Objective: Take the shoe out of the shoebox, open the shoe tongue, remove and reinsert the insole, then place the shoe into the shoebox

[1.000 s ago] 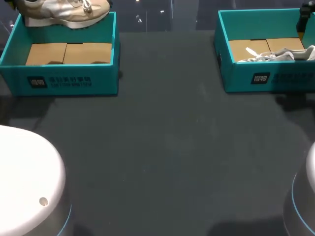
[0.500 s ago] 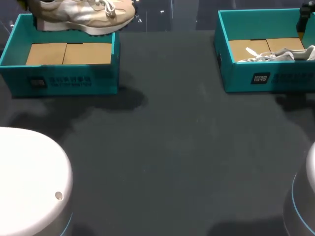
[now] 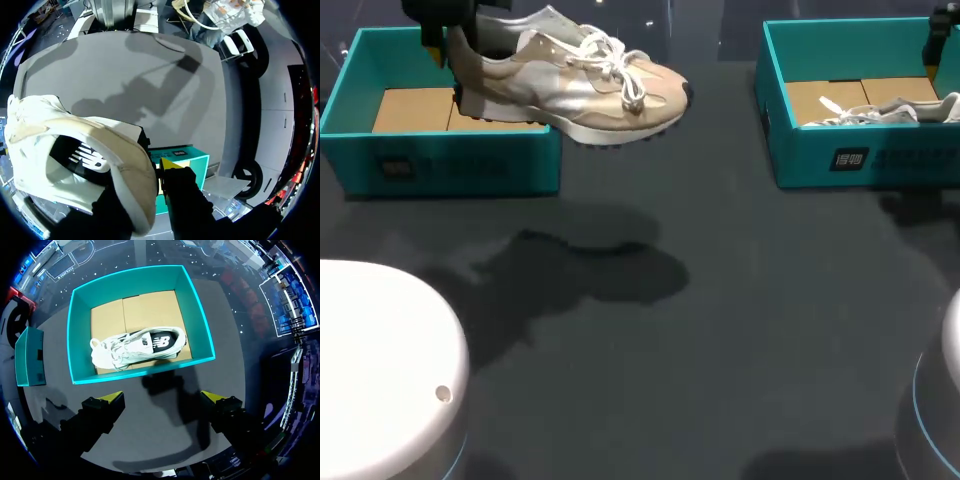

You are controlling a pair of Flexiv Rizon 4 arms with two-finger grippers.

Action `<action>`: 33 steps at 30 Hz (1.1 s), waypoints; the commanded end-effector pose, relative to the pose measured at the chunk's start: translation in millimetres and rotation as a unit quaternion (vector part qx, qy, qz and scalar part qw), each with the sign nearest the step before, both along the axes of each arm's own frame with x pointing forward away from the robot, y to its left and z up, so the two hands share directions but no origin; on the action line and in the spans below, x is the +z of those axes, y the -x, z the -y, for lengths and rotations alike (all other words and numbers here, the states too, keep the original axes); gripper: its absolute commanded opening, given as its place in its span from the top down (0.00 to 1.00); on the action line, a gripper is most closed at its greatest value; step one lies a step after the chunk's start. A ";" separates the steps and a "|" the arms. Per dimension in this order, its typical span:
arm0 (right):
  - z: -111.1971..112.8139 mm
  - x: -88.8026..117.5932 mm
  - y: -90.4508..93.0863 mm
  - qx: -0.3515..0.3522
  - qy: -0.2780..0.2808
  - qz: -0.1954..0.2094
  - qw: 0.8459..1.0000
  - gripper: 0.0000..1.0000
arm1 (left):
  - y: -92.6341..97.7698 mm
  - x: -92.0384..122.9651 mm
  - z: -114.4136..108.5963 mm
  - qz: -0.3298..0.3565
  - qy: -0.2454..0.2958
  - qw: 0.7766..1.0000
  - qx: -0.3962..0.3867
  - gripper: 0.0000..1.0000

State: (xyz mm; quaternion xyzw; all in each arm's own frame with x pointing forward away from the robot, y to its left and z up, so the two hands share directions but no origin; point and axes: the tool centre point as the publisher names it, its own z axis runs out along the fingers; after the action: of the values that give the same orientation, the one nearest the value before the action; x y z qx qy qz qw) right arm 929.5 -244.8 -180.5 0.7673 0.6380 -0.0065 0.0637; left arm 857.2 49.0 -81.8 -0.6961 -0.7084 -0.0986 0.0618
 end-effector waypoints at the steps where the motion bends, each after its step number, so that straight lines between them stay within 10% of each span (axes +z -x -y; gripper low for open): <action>1: 0.2 0.2 -0.2 0.000 0.000 0.000 1.000 0.00 | 11.0 1.4 -3.1 0.089 0.002 0.996 -0.020 1.00; 13: 0.2 0.2 -0.2 0.000 0.000 0.000 1.000 0.00 | 30.9 -8.5 4.5 0.081 0.008 0.997 -0.009 1.00; 33: 0.2 0.2 -0.2 0.000 0.000 0.000 1.000 0.00 | 128.4 -106.1 142.7 0.002 -0.022 0.999 -0.042 1.00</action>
State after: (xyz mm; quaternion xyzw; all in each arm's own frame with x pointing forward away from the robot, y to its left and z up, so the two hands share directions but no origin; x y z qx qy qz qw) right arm 929.5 -244.8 -180.5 0.7673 0.6381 -0.0065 0.0637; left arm 724.6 -58.7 -172.2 -0.7271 -0.6750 -0.1151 0.0485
